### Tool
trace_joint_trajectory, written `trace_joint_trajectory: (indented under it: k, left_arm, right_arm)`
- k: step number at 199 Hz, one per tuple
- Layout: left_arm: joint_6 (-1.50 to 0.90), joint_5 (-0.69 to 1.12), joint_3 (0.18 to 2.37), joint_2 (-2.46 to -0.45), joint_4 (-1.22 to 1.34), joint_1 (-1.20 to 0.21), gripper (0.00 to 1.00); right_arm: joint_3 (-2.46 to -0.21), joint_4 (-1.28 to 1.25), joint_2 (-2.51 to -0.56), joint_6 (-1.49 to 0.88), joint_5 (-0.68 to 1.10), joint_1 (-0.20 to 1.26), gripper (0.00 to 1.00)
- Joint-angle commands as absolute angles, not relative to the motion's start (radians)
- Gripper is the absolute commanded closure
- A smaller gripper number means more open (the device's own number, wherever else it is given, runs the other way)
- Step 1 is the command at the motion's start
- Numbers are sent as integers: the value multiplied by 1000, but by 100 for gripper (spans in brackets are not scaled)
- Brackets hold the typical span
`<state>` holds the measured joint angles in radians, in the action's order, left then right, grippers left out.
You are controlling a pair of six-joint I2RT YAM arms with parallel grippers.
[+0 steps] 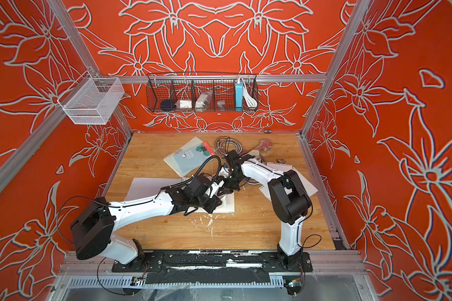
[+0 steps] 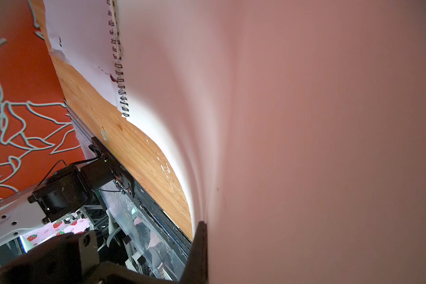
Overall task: Tear off pages from different notebooks
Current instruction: Tear off the paper from the notebook.
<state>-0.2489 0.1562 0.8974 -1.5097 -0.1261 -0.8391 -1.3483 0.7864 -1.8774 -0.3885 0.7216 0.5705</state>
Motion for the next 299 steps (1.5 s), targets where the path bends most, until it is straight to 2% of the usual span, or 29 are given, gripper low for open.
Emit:
trace_joint_trajectory:
  k: [1,13,22,37,54,95,120,132,154,164,216,299]
  left_arm:
    - [-257,136,894,-1496,-95,-827,100]
    - [-260,145,896,-1497,-101,-826,100]
    - [-262,149,895,-1500,-108,-824,100]
    - [-269,162,888,-1502,-110,-819,100]
    - [-281,184,878,-1503,-110,-807,100]
    - [-296,219,883,-1509,-107,-795,100]
    - [-300,224,885,-1511,-105,-789,100]
    - [-302,232,885,-1512,-104,-786,100]
    - [-302,232,889,-1512,-109,-784,100]
    - [-301,230,887,-1511,-110,-782,100]
    - [-301,233,886,-1509,-108,-780,100]
    - [-301,259,885,-1503,-97,-780,100]
  right_arm:
    - [-1379,864,-1857,-351,715,574,97]
    - [-1390,885,-1854,-344,683,575,74]
    - [-1390,885,-1838,-341,650,571,61]
    - [-1357,834,-1781,-368,583,558,50]
    - [-1294,741,-1697,-421,559,525,45]
    - [-1172,611,-1559,-495,505,455,45]
    - [-1150,577,-1553,-500,554,445,48]
    - [-1148,574,-1576,-502,595,443,54]
    - [-1151,568,-1618,-509,635,440,79]
    - [-1156,572,-1630,-508,642,440,83]
    - [-1162,562,-1662,-503,695,440,73]
    - [-1207,560,-1730,-505,740,467,75]
